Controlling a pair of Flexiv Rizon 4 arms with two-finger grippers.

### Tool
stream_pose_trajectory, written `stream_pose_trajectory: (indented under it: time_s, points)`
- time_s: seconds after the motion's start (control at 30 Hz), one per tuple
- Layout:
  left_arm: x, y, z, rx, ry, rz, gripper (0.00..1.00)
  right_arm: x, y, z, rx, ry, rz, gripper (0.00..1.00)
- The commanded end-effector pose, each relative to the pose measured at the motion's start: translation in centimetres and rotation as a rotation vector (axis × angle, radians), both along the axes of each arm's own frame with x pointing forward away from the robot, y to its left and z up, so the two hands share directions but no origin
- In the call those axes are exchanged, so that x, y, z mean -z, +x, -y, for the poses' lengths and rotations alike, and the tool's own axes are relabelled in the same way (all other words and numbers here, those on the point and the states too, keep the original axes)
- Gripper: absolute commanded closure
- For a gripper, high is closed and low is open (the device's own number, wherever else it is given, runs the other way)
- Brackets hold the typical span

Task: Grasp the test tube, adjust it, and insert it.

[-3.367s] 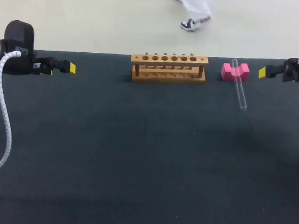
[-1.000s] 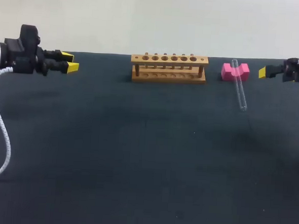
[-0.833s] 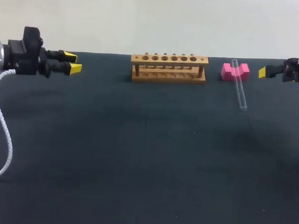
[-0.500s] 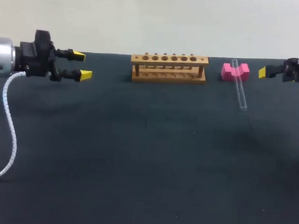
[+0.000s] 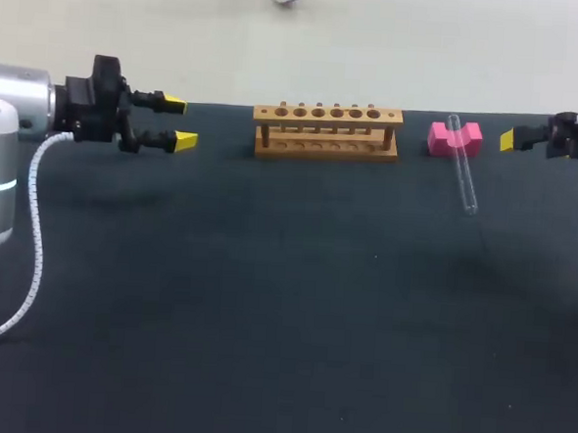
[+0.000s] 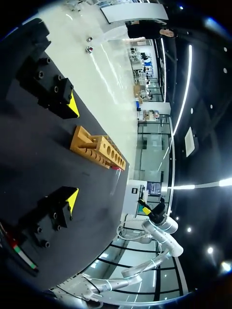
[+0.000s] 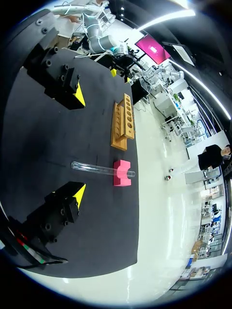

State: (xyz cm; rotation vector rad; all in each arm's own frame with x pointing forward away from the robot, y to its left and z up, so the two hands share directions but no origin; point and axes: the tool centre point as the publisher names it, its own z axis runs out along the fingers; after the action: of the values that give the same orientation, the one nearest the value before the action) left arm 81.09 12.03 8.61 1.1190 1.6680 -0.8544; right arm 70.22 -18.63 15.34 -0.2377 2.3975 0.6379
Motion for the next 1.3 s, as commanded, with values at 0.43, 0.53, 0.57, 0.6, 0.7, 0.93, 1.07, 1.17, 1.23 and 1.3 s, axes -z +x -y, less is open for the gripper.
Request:
stream_pose_trajectory:
  time_s: [0.43,0.53,0.57,0.6,0.7,0.93,1.07,1.17,1.23,1.3]
  points:
    - [0.0,0.3,0.2,0.043,-0.024,-0.025,0.0,0.0,0.0,0.0,-0.001,0.0,0.001,0.0]
    - [0.0,0.3,0.2,0.043,-0.024,-0.025,0.0,0.0,0.0,0.0,-0.001,0.0,0.001,0.0]
    - [0.0,0.3,0.2,0.043,-0.024,-0.025,0.0,0.0,0.0,0.0,-0.001,0.0,0.001,0.0]
    - [0.0,0.3,0.2,0.043,-0.024,-0.025,0.0,0.0,0.0,0.0,-0.001,0.0,0.001,0.0]
    - [0.0,0.3,0.2,0.043,-0.024,-0.025,0.0,0.0,0.0,0.0,-0.001,0.0,0.001,0.0]
    - [0.0,0.3,0.2,0.043,-0.024,-0.025,0.0,0.0,0.0,0.0,-0.001,0.0,0.001,0.0]
    - [0.0,0.3,0.2,0.043,-0.024,-0.025,0.0,0.3,0.3,-0.4,0.046,-0.028,0.016,0.0]
    - [0.0,0.3,0.2,0.043,-0.024,-0.025,0.0,0.3,0.4,-1.0,0.087,-0.056,0.026,0.0]
    - [0.0,0.3,0.2,0.043,-0.024,-0.025,0.0,0.3,0.5,-1.4,0.105,-0.061,0.036,0.0]
    - [0.0,0.3,0.2,0.043,-0.024,-0.025,0.0,0.3,0.6,-1.8,0.124,-0.072,0.048,0.0]
